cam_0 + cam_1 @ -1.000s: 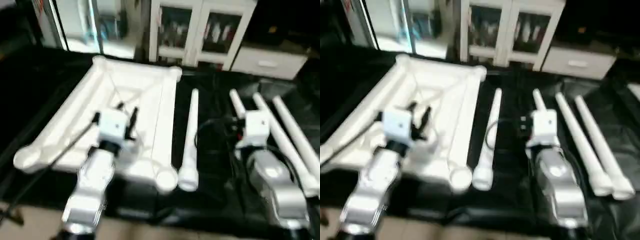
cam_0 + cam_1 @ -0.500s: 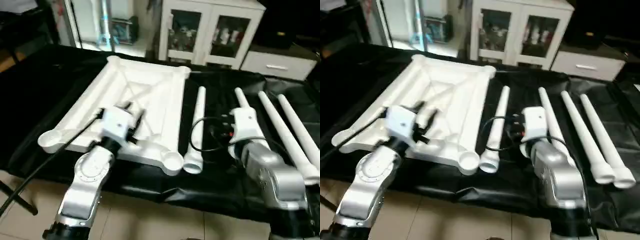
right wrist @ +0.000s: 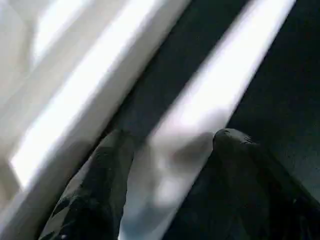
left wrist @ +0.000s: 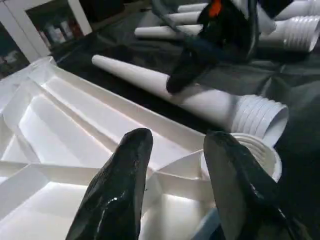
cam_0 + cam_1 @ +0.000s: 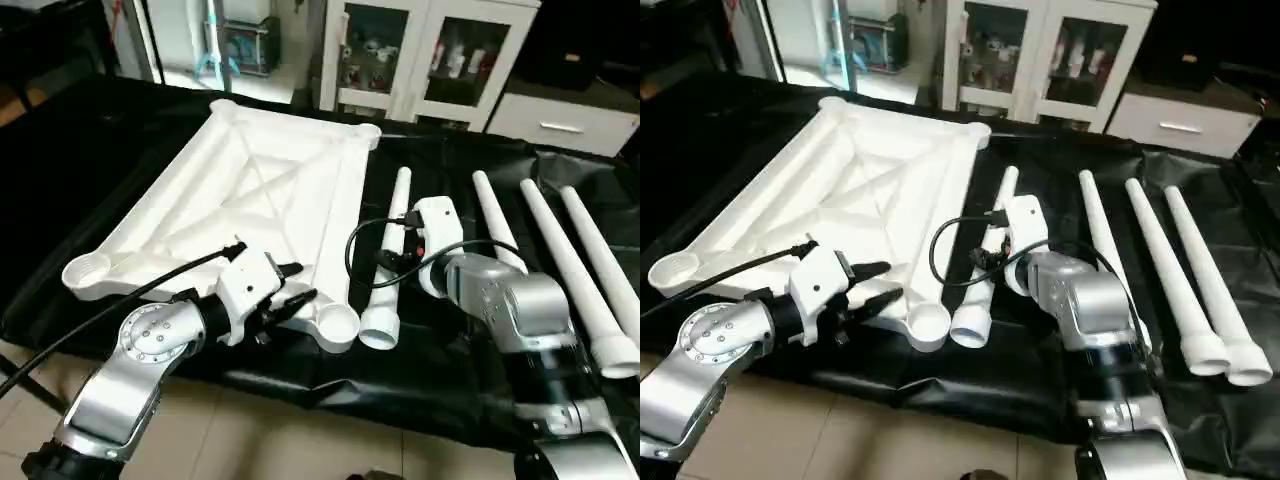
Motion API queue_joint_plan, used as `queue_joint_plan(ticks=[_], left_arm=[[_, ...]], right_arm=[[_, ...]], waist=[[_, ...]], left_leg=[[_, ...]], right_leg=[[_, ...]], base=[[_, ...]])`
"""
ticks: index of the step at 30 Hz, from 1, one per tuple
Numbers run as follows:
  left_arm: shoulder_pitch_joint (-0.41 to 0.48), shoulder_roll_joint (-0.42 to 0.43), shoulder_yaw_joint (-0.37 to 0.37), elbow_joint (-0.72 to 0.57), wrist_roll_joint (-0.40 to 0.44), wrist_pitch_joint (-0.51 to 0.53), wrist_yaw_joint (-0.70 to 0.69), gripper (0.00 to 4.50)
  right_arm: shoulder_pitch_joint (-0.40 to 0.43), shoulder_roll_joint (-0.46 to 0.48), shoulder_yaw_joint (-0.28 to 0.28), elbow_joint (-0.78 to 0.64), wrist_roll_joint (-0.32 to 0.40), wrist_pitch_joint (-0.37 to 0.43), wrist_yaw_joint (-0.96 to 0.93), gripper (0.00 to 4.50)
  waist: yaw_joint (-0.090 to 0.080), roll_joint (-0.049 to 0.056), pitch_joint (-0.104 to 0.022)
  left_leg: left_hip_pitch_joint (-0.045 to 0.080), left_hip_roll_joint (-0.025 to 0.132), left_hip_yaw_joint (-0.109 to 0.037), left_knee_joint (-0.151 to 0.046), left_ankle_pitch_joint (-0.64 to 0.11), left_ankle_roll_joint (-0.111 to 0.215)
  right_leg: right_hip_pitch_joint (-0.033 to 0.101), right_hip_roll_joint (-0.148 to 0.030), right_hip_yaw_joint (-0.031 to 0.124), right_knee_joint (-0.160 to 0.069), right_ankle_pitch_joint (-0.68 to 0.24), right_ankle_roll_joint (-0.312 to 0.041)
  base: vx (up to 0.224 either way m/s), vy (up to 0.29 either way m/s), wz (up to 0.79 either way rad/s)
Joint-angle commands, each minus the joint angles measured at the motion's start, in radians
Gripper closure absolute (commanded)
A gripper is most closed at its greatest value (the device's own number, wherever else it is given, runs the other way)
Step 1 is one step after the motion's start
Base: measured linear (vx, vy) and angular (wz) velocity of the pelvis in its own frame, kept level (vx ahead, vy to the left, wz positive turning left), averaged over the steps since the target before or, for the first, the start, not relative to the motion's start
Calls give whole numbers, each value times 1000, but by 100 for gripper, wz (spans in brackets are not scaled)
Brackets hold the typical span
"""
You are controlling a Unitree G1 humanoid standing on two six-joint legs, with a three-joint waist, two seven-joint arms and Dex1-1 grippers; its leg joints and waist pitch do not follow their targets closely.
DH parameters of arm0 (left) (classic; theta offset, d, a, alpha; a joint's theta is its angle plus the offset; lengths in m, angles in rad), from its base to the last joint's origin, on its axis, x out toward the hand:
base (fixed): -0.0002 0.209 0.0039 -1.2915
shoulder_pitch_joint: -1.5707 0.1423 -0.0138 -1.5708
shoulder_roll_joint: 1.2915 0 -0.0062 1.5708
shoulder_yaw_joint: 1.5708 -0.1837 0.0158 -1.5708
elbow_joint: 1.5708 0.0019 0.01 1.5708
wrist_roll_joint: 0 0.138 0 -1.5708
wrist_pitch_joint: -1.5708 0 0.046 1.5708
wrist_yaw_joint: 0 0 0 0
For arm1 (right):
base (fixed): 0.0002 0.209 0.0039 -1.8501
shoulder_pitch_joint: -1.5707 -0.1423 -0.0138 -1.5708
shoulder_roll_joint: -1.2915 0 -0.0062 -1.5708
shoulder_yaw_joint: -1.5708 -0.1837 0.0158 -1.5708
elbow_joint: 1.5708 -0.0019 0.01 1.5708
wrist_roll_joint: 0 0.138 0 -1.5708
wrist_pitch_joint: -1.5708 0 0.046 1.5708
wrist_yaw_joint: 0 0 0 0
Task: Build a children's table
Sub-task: Pick table leg
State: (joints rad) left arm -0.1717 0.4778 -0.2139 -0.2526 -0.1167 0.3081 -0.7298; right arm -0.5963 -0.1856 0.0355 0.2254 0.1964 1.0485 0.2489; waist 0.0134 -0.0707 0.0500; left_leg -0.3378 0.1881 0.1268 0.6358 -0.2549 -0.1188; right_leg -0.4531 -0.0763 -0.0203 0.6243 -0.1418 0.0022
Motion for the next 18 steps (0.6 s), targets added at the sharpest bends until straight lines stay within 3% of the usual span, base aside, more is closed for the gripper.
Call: queue_joint_plan(ticks=[1, 2, 5, 6, 9, 14, 17, 18], left_arm=[[-9, 5, -1, -42, -44, 48, -23, 210], [-9, 3, 3, -54, -61, 61, -27, 210], [-2, 1, 9, -88, -90, 92, -37, 183], [1, 1, 7, -95, -89, 97, -38, 172], [4, -1, 6, -101, -90, 104, -39, 154], [-3, 4, 2, -109, -92, 119, -31, 117], [-10, 9, 1, -117, -98, 131, -29, 97], [-18, 11, 0, -119, -94, 132, -27, 90]], right_arm=[[-21, -14, 14, 40, -18, 43, -4, 166], [-26, -17, 19, 54, -26, 43, -5, 166], [-42, -16, 12, 105, -37, 34, -14, 166], [-48, -9, 0, 132, -29, 23, -9, 166], [-59, 1, -14, 169, -14, 15, -1, 166], [-71, -2, 7, 246, -23, 22, 14, 166], [-79, -1, -15, 288, -20, 33, 5, 166], [-84, 1, -52, 323, -5, 41, -2, 166]], waist=[[2, 9, -59], [0, -3, -59], [2, -4, -57], [3, -11, -56], [3, -14, -57], [3, -18, -58], [2, -19, -58], [3, -23, -58]], left_leg=[[-16, 3, 29, -90, -70, 6], [-18, 4, 31, -90, -74, 3], [-15, 6, 32, -92, -103, -20], [-17, 7, 32, -93, -117, -23], [-19, 6, 31, -94, -131, -27], [-19, 7, 30, -94, -151, -31], [-18, 7, 28, -95, -180, -38], [-16, 8, 29, -95, -190, -38]], right_leg=[[68, -23, 18, -56, -235, -187], [69, -23, 17, -58, -243, -179], [63, -23, 17, -59, -274, -159], [65, -22, 17, -60, -290, -148], [65, -22, 18, -62, -311, -130], [62, -22, 18, -64, -337, -119], [58, -21, 16, -68, -365, -111], [56, -20, 16, -70, -373, -106]], base=[[0, 0, 0], [0, 0, 0], [0, 0, 0], [0, 0, 0], [0, 0, 0], [0, 0, 0], [0, 0, 0], [0, 0, 0]])
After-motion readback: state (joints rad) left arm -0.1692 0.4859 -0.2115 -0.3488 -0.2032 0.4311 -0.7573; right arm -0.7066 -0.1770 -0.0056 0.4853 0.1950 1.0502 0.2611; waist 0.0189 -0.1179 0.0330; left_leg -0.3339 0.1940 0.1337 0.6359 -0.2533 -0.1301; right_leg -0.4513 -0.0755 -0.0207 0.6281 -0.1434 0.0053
